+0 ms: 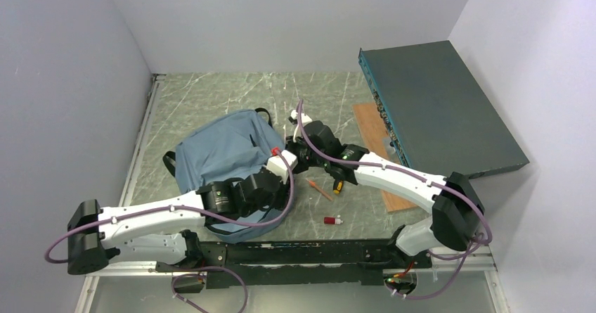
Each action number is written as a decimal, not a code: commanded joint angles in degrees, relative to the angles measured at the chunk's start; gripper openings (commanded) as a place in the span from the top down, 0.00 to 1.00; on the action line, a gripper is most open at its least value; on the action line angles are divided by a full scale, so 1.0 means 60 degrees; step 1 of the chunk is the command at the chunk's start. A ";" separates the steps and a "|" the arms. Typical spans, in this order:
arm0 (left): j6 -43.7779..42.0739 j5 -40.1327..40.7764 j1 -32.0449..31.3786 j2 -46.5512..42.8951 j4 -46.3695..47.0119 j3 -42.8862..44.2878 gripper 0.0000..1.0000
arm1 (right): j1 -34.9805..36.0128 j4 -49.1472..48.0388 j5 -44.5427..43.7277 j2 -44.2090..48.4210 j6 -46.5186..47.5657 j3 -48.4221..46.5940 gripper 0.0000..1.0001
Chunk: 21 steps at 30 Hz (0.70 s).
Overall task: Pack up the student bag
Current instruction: Zip the student bag at the center of the board.
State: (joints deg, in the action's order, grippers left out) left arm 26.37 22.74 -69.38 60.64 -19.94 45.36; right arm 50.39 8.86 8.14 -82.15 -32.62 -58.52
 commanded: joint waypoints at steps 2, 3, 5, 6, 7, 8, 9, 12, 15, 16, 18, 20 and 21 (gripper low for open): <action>-0.0628 0.0804 0.0036 0.0381 0.0754 0.0294 0.54 | -0.0034 -0.0707 0.0260 0.0545 -0.0300 -0.0075 1.00; -0.0630 0.0821 0.0036 0.0469 0.0734 0.0280 0.55 | -0.0034 -0.0714 0.0279 0.0553 -0.0312 -0.0075 1.00; -0.0637 0.0758 0.0036 0.0645 0.0808 0.0134 0.61 | -0.0034 -0.0731 0.0270 0.0567 -0.0292 -0.0083 1.00; -0.0611 0.0700 0.0036 0.0731 0.0818 0.0094 0.63 | -0.0034 -0.0719 0.0225 0.0539 -0.0278 -0.0120 1.00; -0.0560 0.0653 0.0036 0.0808 0.0812 0.0074 0.65 | -0.0034 -0.0681 0.0192 0.0508 -0.0265 -0.0182 1.00; -0.0472 0.0667 0.0036 0.0876 0.0749 0.0062 0.65 | -0.0034 -0.0649 0.0193 0.0473 -0.0260 -0.0259 1.00; -0.0400 0.0694 0.0036 0.0910 0.0721 0.0026 0.66 | -0.0034 -0.0643 0.0230 0.0440 -0.0259 -0.0325 1.00; -0.0363 0.0682 0.0036 0.0946 0.0864 -0.0190 0.73 | -0.0034 -0.0740 0.0272 0.0402 -0.0250 -0.0394 1.00; -0.0197 0.0848 0.0036 0.1030 0.0546 -0.0173 0.76 | -0.0038 -0.0702 0.0265 0.0295 -0.0218 -0.0515 1.00; -0.0186 0.0845 0.0036 0.1019 0.0507 -0.0216 0.78 | -0.0035 -0.0683 0.0289 0.0268 -0.0228 -0.0539 1.00; -0.0212 0.0689 0.0036 0.0952 0.0598 -0.0408 0.91 | -0.0034 -0.0726 0.0242 0.0229 -0.0199 -0.0570 1.00; -0.0136 0.0486 0.0022 0.0840 0.0599 -0.0610 1.00 | -0.0042 -0.0640 0.0068 0.0077 -0.0074 -0.0749 1.00; -0.0140 0.0267 0.0001 0.0761 0.0607 -0.0712 1.00 | -0.0068 -0.0550 -0.0086 -0.0033 0.0017 -0.0899 1.00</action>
State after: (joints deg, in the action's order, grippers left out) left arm 24.75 26.83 -69.30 66.24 -16.23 43.51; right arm 50.39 9.45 9.04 -81.76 -33.19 -58.61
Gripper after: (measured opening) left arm 0.031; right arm 0.008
